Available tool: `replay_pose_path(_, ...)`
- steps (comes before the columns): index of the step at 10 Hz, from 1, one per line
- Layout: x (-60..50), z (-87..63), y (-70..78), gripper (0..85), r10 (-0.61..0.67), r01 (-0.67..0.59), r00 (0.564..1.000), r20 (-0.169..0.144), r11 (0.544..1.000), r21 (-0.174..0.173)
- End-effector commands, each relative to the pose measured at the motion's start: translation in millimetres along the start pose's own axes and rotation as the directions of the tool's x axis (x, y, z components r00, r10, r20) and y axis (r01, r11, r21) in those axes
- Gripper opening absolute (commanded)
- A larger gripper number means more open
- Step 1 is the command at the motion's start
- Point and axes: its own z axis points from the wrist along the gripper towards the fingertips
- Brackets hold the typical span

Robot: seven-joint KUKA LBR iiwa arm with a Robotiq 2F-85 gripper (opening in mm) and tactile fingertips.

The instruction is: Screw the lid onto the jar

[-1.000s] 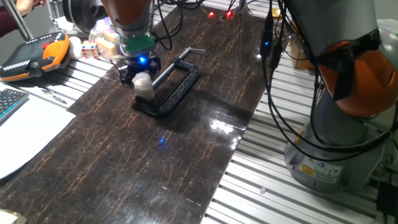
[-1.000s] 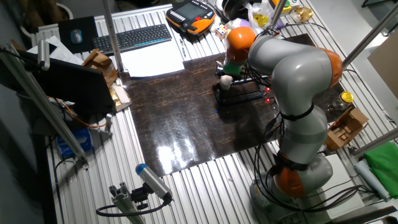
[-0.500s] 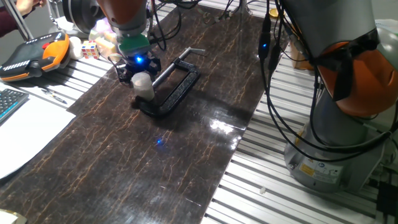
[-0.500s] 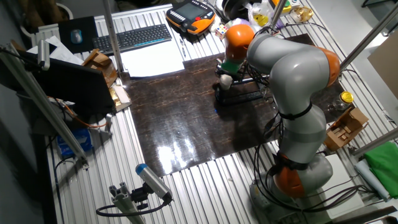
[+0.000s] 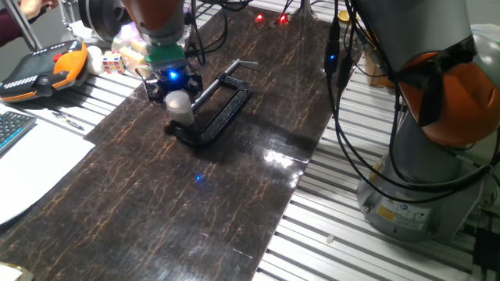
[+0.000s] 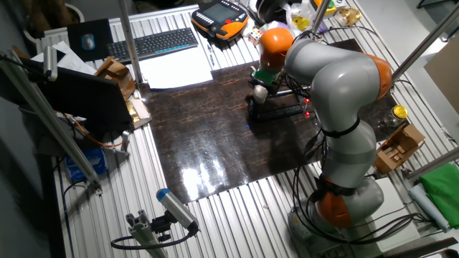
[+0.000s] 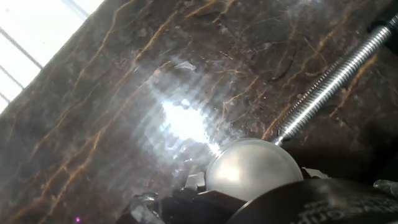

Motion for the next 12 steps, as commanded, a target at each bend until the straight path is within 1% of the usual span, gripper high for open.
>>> replay_pose_path(1,-0.1,-0.1,0.3,75.0,0.046,-0.046,0.999,0.004,0.999,0.001)
replay_pose_path(4,-0.2,0.2,0.2,76.7,0.119,-0.119,0.993,0.009,0.993,0.003)
replay_pose_path(7,-0.3,1.8,0.7,77.3,0.18,-0.18,0.984,0.001,0.984,0.016)
replay_pose_path(8,-0.4,1.9,0.5,77.7,0.208,-0.208,0.978,0.0,0.978,0.019)
replay_pose_path(10,-0.7,1.6,0.4,77.7,0.274,-0.274,0.962,0.01,0.961,0.022)
replay_pose_path(12,-0.7,2.4,0.7,77.3,0.335,-0.335,0.942,0.005,0.942,0.03)
